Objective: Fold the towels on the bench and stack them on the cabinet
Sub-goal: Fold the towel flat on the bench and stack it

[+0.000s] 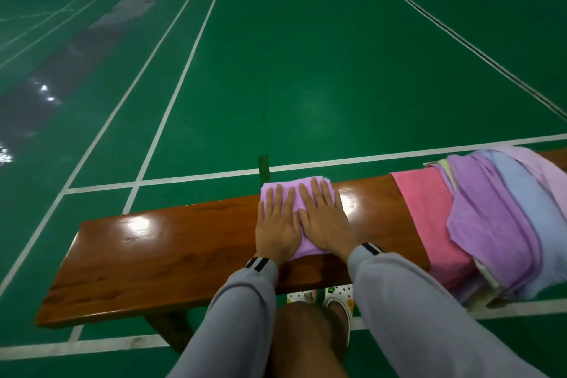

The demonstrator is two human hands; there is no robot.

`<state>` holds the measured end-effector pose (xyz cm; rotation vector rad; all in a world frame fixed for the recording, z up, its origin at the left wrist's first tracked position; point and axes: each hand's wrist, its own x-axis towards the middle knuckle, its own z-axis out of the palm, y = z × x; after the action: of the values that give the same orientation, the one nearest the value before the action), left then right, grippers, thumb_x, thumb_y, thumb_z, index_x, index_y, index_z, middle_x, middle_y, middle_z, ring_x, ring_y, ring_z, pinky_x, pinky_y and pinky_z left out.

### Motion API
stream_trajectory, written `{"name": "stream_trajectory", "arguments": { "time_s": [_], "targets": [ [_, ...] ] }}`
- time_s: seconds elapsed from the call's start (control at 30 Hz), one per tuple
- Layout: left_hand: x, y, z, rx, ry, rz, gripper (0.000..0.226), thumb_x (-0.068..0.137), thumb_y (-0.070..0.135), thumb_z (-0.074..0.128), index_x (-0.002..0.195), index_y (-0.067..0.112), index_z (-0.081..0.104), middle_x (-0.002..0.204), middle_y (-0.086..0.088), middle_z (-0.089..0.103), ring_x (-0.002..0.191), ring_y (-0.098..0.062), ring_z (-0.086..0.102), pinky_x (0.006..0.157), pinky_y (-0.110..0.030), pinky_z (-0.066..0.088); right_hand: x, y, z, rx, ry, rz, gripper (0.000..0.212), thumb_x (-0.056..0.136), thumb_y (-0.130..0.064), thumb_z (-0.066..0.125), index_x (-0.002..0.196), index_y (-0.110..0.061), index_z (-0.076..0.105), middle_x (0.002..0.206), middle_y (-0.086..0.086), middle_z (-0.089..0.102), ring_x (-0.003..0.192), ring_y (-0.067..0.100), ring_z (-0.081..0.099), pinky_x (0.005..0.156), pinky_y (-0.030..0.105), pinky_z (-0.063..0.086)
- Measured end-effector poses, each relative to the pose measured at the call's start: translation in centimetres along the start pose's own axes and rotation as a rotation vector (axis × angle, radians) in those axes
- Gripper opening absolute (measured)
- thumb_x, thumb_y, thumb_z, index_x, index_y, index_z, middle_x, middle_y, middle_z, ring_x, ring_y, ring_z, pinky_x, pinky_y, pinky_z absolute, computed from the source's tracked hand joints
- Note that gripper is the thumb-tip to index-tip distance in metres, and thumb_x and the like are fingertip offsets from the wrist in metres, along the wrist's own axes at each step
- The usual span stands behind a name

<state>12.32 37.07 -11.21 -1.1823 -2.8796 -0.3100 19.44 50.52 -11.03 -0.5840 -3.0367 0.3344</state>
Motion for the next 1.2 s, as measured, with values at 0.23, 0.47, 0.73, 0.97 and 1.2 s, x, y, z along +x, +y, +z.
{"name": "stream_trajectory", "arguments": {
  "time_s": [0.23, 0.47, 0.73, 0.97, 1.2],
  "targets": [
    [1.3, -0.5, 0.3, 0.014, -0.005, 0.034, 0.068, 0.103, 0.049, 0.000, 0.164, 0.021, 0.005, 0.170, -0.006, -0.007, 0.157, -0.027, -0.010, 0.128, -0.048, -0.003, 1.1, 0.7, 1.1, -0.031, 0.042, -0.010, 0.067, 0.106, -0.050, 0.016, 0.163, -0.025, -0.010, 0.170, 0.010, -0.015, 0.156, 0.032, -0.016, 0.126, 0.056, 0.001],
    [1.5, 0.0, -1.3, 0.128, -0.162, 0.006, 0.066, 0.102, 0.050, -0.003, 0.163, 0.025, -0.008, 0.170, -0.008, -0.013, 0.156, -0.030, -0.014, 0.128, -0.052, -0.001, 0.6, -0.2, -0.7, -0.021, -0.055, 0.033, 0.066, 0.108, -0.050, 0.016, 0.163, -0.026, -0.011, 0.169, 0.010, -0.018, 0.156, 0.032, -0.017, 0.126, 0.056, -0.001],
    [1.9, 6.6, -6.2, 0.107, -0.141, 0.048, 0.045, 0.105, 0.032, 0.035, 0.148, 0.021, 0.043, 0.157, -0.008, 0.042, 0.151, -0.030, 0.028, 0.126, -0.054, 0.008, -2.4, 2.1, -7.2, -0.199, -0.075, -0.008, 0.056, 0.105, -0.040, 0.037, 0.156, -0.019, 0.032, 0.167, 0.015, 0.020, 0.152, 0.037, 0.022, 0.122, 0.056, 0.014],
    [0.8, 17.4, -7.6, 0.038, -0.174, 0.221, 0.037, 0.098, 0.026, 0.048, 0.131, 0.015, 0.059, 0.141, -0.011, 0.058, 0.133, -0.031, 0.048, 0.117, -0.045, 0.027, -8.5, 10.8, -10.7, -0.114, -0.153, 0.317, 0.061, 0.095, -0.030, 0.053, 0.153, -0.020, 0.038, 0.164, 0.015, 0.022, 0.149, 0.039, 0.025, 0.122, 0.056, 0.017],
    [1.0, 26.5, -4.2, -0.327, -0.368, 0.115, 0.043, 0.095, 0.027, 0.056, 0.135, 0.012, 0.060, 0.137, -0.015, 0.063, 0.121, -0.033, 0.061, 0.101, -0.041, 0.051, -14.5, 17.9, -11.5, -0.050, -0.154, 0.426, 0.043, 0.097, -0.028, 0.050, 0.139, -0.019, 0.049, 0.142, 0.014, 0.046, 0.131, 0.037, 0.044, 0.110, 0.052, 0.035]
  ]
}}
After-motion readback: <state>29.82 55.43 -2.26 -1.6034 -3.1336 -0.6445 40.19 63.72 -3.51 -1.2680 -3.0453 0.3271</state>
